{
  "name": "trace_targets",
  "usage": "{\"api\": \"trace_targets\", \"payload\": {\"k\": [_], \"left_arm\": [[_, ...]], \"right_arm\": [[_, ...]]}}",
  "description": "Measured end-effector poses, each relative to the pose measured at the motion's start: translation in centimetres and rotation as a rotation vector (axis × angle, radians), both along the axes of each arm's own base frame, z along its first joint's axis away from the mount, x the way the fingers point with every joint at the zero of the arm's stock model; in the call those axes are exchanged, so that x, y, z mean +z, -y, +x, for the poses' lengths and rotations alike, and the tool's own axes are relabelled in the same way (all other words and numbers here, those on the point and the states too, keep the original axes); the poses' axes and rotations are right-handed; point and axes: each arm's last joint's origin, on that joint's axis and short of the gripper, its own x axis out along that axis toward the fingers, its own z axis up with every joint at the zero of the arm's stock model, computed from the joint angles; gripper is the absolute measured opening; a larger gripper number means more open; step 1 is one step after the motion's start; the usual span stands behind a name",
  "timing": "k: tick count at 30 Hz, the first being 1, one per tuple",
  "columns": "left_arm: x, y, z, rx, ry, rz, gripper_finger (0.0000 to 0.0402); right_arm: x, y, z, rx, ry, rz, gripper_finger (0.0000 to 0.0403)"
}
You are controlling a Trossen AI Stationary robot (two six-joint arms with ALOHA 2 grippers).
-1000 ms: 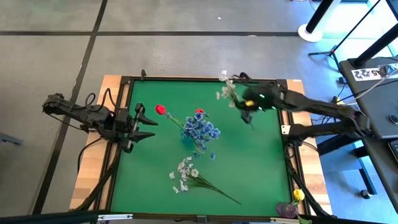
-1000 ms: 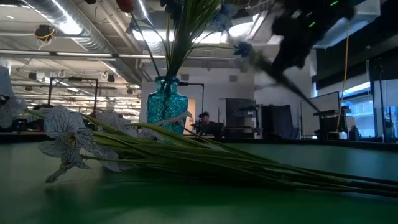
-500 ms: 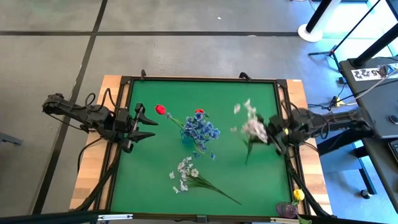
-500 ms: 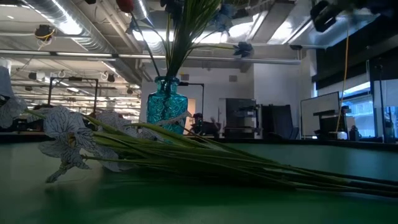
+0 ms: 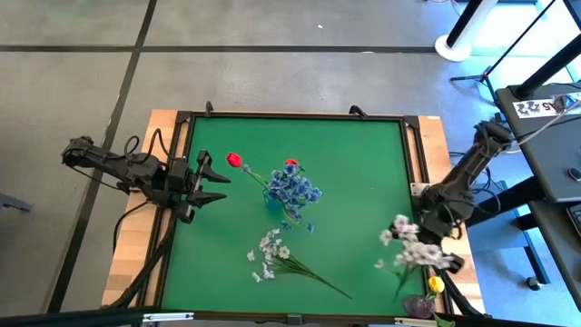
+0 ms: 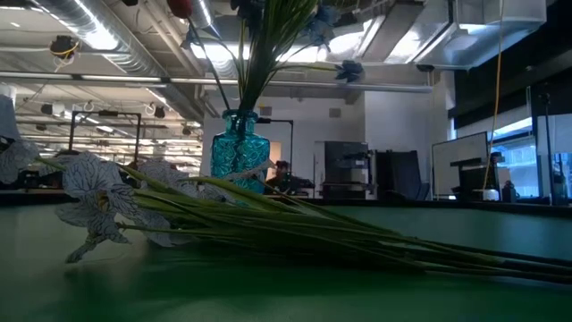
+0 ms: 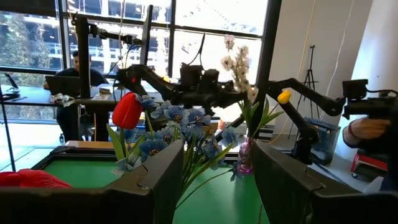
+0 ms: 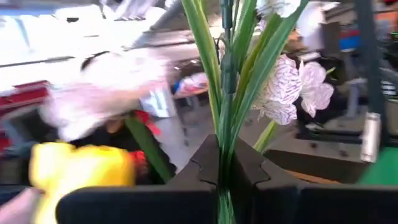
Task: Sort flowers into vase by color
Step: Put the white flowers into the purple vase
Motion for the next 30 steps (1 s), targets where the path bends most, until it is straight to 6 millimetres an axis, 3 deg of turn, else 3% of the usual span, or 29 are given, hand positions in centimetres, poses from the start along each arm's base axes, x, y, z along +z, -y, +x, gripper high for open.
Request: {"api": "trace_targets", "payload": {"k": [6, 14, 20, 30], "left_arm": [[0.0, 0.0, 0.0, 0.000, 0.000, 0.000, 0.0185], [0.0, 0.0, 0.0, 0.000, 0.000, 0.000, 0.0185], [0.0, 0.0, 0.0, 0.000, 0.000, 0.000, 0.0185], [0.0, 0.0, 0.0, 0.000, 0.000, 0.000, 0.0185]], "right_arm": [[1.1, -0.5, -1.6, 0.116, 0.069, 0.092, 0.0007], [5.2, 0.1, -2.5, 0.226, 0.219, 0.197, 0.0018], [7.2, 0.1, -2.9, 0.312, 0.291, 0.201, 0.0009], [5.2, -1.2, -2.1, 0.329, 0.134, -0.009, 0.0009]]}}
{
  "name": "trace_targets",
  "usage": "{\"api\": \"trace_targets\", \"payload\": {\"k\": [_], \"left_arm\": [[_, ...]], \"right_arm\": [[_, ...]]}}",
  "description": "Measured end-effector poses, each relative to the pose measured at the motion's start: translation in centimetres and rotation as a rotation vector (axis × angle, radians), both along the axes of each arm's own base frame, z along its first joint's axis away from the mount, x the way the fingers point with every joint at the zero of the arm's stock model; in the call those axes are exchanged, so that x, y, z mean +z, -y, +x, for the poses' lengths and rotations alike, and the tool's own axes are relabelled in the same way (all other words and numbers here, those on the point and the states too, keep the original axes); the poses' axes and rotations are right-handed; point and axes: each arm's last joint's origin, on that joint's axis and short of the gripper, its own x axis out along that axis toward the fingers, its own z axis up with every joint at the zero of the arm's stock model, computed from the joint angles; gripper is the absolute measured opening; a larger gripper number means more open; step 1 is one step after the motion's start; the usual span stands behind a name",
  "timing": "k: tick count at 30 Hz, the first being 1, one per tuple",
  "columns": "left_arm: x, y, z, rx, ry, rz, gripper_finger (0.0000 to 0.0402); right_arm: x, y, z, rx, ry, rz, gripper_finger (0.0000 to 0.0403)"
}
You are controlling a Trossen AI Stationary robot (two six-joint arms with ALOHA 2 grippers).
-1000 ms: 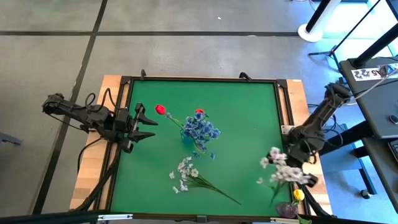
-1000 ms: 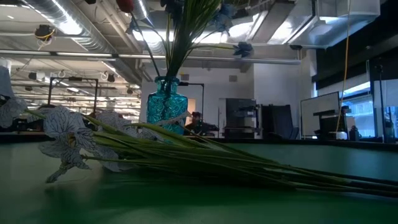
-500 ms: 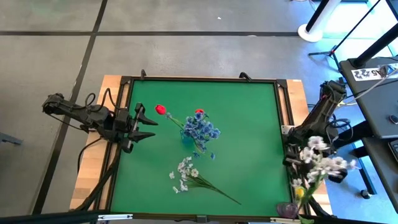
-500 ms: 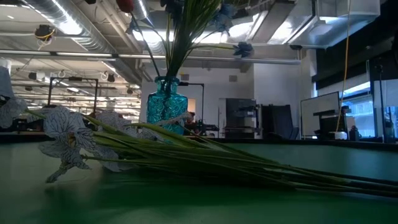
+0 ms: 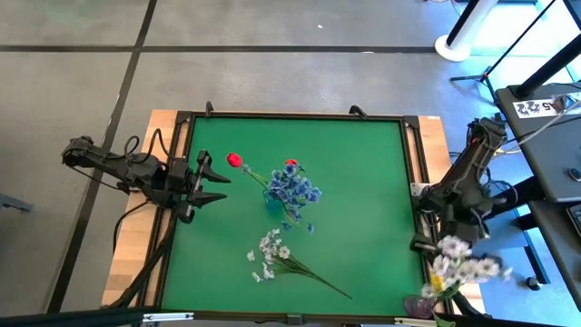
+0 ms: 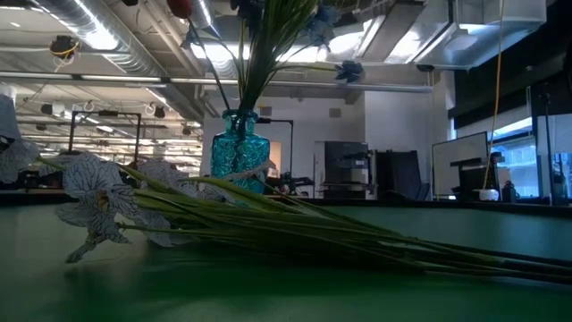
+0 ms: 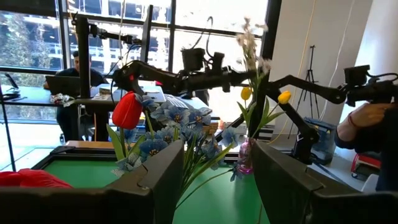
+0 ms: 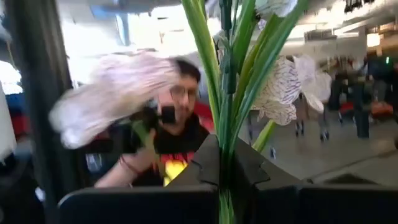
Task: Sort flowers into vase by color
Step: Put the white flowers into the purple vase
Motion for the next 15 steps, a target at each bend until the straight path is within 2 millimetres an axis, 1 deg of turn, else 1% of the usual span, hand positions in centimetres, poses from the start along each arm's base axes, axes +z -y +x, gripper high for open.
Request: {"api": "trace_targets", "payload": {"k": [4, 10, 15], "left_arm": [[0.0, 0.0, 0.0, 0.000, 0.000, 0.000, 0.0185], [0.0, 0.0, 0.0, 0.000, 0.000, 0.000, 0.0185], [0.0, 0.0, 0.0, 0.000, 0.000, 0.001, 0.0185]], "right_arm": [[-0.8, -0.7, -0.2, 0.040, 0.027, -0.083, 0.0009], [-0.8, -1.2, -1.6, 0.102, 0.091, -0.100, 0.0014], [-1.2, -1.5, -2.3, 0.115, 0.091, -0.146, 0.0015]]}}
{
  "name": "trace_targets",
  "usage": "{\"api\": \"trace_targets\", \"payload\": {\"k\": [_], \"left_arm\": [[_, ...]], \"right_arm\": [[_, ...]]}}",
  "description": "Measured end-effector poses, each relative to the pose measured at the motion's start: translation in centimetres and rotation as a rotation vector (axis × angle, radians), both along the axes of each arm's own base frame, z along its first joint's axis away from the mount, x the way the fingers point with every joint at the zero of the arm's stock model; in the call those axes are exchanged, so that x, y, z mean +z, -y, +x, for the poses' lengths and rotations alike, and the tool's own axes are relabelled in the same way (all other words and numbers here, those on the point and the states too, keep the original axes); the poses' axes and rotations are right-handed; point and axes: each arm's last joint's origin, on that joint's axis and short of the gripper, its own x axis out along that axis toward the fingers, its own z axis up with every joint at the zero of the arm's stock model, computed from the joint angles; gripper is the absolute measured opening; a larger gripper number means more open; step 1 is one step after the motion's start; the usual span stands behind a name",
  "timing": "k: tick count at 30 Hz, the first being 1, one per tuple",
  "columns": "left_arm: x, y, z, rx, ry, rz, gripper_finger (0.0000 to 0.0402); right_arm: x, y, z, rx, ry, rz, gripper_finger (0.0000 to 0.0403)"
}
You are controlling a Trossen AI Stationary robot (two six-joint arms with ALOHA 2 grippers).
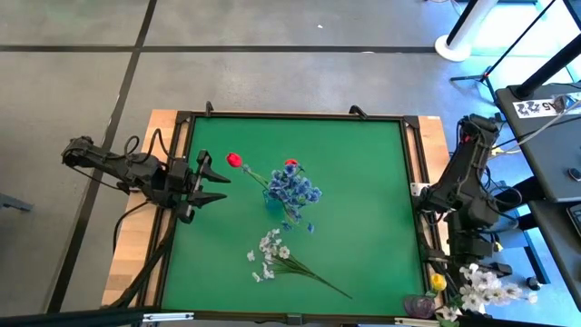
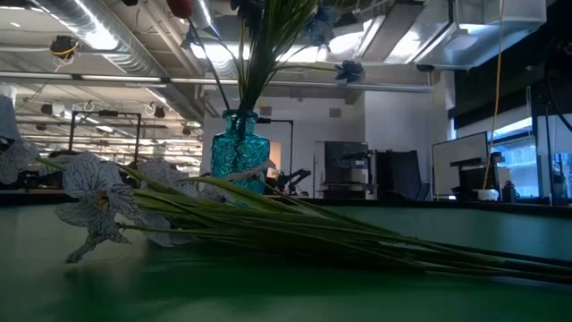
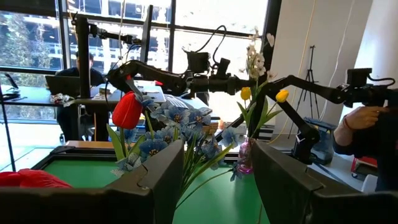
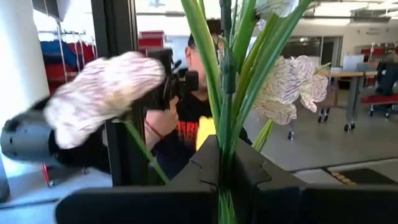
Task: Sort flowers into vase by color
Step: Put the white flowers into the purple vase
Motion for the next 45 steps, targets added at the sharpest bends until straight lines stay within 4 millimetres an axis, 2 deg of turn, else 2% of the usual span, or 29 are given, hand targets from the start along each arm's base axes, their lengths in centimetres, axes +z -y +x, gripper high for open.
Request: {"api": "trace_targets", "payload": {"k": [16, 25, 31, 35, 45], "left_arm": [[0.0, 0.0, 0.0, 0.000, 0.000, 0.000, 0.0185], [0.0, 0.0, 0.0, 0.000, 0.000, 0.000, 0.0185], [0.0, 0.0, 0.0, 0.000, 0.000, 0.000, 0.0185], [0.0, 0.0, 0.0, 0.000, 0.000, 0.000, 0.0185], [0.0, 0.0, 0.0, 0.000, 0.000, 0.000, 0.0185]], "right_arm": [[-1.0, -0.2, -0.1, 0.028, -0.002, -0.104, 0.0016], [0.2, 0.1, -0.4, 0.067, 0.040, -0.016, 0.0016], [1.2, 1.4, -0.9, 0.049, 0.037, -0.012, 0.0016], [1.1, 2.1, -1.1, 0.049, 0.031, -0.033, 0.0016], [-0.2, 0.5, -0.4, 0.005, 0.017, -0.130, 0.0016]]}}
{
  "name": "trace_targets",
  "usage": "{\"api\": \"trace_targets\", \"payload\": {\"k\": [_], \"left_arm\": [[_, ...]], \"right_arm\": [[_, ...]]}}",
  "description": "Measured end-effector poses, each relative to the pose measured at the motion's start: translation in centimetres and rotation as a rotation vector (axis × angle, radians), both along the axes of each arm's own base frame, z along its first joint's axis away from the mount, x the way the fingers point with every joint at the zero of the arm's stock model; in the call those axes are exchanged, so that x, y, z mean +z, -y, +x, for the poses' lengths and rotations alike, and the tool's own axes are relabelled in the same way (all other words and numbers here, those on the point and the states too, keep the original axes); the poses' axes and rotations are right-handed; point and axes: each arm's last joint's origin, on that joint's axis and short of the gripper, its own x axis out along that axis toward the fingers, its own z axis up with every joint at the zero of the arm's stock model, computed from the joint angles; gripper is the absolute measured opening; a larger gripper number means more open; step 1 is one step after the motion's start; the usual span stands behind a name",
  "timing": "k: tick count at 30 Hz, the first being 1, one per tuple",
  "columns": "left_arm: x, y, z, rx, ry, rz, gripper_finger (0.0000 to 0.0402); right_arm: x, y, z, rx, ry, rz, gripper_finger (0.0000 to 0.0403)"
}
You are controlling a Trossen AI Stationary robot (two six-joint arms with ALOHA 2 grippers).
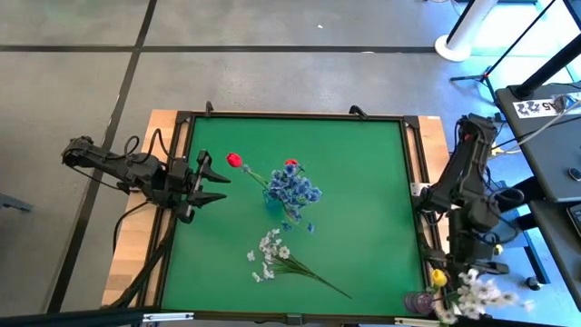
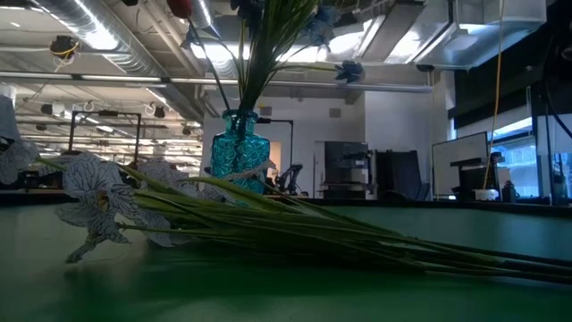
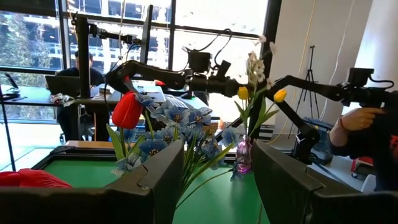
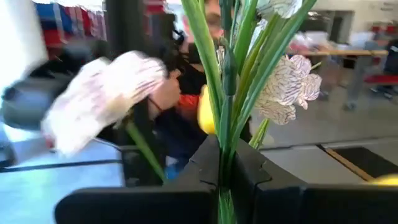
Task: Sort flowers into vase by color
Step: Put the white flowers into the purple vase
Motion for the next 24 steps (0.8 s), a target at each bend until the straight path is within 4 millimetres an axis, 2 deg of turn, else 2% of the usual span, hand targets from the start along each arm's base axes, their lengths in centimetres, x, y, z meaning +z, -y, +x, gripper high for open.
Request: {"api": "trace_targets", "payload": {"k": [10, 16, 21, 24], "left_arm": [[0.0, 0.0, 0.0, 0.000, 0.000, 0.000, 0.0185], [0.0, 0.0, 0.0, 0.000, 0.000, 0.000, 0.0185], [0.0, 0.0, 0.0, 0.000, 0.000, 0.000, 0.0185], [0.0, 0.0, 0.0, 0.000, 0.000, 0.000, 0.0185]], "right_arm": [[-1.5, -1.1, 0.5, -0.011, -0.057, -0.112, 0.0034], [-1.4, -1.0, 0.5, -0.028, -0.106, -0.101, 0.0082], [-1.1, -0.4, 0.2, -0.004, -0.200, -0.067, 0.0127], [-1.5, -0.1, 0.0, 0.010, -0.283, -0.106, 0.0146]]}}
